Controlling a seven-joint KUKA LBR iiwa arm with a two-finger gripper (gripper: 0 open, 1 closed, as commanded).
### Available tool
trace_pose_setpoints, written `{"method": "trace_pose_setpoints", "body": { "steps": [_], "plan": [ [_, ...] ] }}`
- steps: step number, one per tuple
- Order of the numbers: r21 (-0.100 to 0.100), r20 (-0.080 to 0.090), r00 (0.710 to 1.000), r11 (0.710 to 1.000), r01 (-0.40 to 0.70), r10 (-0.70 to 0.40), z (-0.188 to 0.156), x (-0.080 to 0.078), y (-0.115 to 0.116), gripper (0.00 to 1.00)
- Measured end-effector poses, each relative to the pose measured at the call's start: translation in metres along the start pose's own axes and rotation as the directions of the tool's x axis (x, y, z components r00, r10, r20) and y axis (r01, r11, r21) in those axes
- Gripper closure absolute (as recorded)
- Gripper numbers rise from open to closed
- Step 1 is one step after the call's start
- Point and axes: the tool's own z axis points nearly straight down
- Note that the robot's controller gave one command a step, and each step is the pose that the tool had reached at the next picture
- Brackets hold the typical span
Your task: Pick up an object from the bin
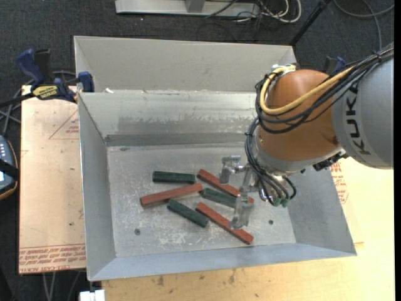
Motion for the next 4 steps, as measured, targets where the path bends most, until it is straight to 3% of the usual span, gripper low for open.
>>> {"method": "trace_pose_setpoints", "body": {
  "steps": [1,2,3,4],
  "plan": [
    [0.0,0.0,1.0,1.0,0.0,0.0,0.0,0.0,0.0,0.0],
    [-0.001,0.006,0.98,0.98,-0.199,0.199,0.038,-0.009,0.03,0.0],
    [0.001,0.001,0.98,0.98,-0.201,0.201,0.059,-0.011,0.064,0.0],
    [0.0,0.0,0.913,0.913,-0.409,0.409,0.086,-0.006,0.039,0.0]
  ]
}}
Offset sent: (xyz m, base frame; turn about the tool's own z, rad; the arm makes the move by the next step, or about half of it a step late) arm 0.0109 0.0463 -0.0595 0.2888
